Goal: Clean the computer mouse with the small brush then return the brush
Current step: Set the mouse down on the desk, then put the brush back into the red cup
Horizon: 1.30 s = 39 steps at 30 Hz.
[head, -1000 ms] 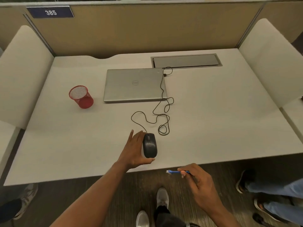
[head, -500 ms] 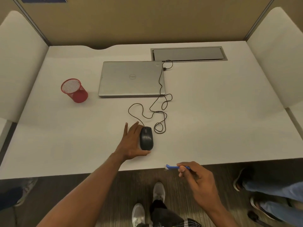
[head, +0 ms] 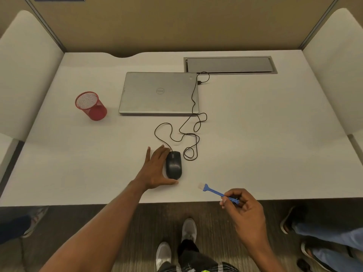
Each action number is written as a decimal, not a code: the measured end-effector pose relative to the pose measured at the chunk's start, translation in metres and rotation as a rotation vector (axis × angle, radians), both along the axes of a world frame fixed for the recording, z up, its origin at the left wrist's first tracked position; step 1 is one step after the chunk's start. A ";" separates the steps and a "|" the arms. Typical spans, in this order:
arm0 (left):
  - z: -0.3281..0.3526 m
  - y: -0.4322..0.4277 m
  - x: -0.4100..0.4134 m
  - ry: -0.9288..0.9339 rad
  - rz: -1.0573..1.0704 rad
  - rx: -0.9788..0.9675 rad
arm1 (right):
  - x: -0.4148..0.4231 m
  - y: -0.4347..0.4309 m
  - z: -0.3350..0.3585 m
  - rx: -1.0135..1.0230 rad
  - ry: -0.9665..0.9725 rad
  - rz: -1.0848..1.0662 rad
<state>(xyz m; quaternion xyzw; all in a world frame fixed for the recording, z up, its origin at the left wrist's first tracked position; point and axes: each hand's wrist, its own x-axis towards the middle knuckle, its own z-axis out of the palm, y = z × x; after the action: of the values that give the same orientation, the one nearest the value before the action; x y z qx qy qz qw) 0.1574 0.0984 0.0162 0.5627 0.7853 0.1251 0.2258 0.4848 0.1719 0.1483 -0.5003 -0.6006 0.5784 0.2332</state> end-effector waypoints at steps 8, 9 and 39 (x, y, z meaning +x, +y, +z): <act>0.012 -0.020 0.000 0.021 0.082 0.005 | -0.005 0.021 -0.010 0.107 -0.007 0.040; 0.013 -0.026 -0.002 0.037 0.099 0.012 | -0.009 0.023 -0.011 0.126 -0.009 0.046; -0.001 -0.094 -0.103 0.126 0.348 0.016 | -0.498 0.022 0.037 0.920 -0.014 0.535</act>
<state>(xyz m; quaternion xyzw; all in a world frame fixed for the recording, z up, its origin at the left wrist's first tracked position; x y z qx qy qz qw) 0.0543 0.0044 0.0156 0.4267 0.8824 0.1333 0.1466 -0.0134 0.1935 0.1852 -0.1793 -0.9004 0.2915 0.2688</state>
